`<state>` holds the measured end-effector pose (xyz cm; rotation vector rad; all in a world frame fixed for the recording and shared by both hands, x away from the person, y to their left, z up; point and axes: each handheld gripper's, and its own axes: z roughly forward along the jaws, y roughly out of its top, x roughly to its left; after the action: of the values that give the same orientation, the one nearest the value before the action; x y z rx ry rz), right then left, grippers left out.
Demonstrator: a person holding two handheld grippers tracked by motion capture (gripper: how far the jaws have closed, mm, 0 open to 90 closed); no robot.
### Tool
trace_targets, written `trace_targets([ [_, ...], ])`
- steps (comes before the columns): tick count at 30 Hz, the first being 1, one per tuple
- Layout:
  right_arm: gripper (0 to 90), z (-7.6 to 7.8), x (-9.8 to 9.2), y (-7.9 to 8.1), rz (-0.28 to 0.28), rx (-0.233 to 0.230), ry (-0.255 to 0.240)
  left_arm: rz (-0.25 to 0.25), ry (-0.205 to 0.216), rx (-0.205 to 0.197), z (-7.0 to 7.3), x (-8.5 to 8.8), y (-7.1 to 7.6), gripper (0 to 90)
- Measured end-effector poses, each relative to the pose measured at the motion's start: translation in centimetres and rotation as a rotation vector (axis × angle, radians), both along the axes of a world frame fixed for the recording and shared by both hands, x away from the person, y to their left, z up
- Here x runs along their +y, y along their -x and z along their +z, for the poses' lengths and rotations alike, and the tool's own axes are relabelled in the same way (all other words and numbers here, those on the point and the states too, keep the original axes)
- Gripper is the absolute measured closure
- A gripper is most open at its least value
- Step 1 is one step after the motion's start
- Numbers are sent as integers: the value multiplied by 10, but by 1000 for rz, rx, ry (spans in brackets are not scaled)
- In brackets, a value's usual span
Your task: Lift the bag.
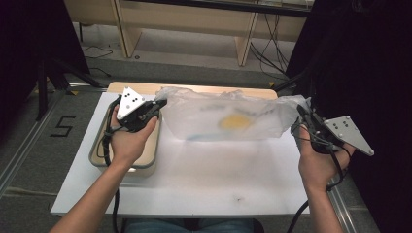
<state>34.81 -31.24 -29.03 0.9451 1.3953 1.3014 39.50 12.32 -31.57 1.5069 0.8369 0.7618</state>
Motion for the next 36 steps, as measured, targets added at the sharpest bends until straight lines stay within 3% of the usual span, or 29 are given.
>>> trace_targets([
  [8,900,-3,-4,-5,-8,17,-2,-2,8,-11,6,-2,-4,886],
  [21,900,-15,-8,-30,-33,53,-16,26,-12,-6,16,-9,-32,886],
  [36,900,-25,-9,-56,-53,100,-18,57,-31,-12,10,-19,-60,884],
])
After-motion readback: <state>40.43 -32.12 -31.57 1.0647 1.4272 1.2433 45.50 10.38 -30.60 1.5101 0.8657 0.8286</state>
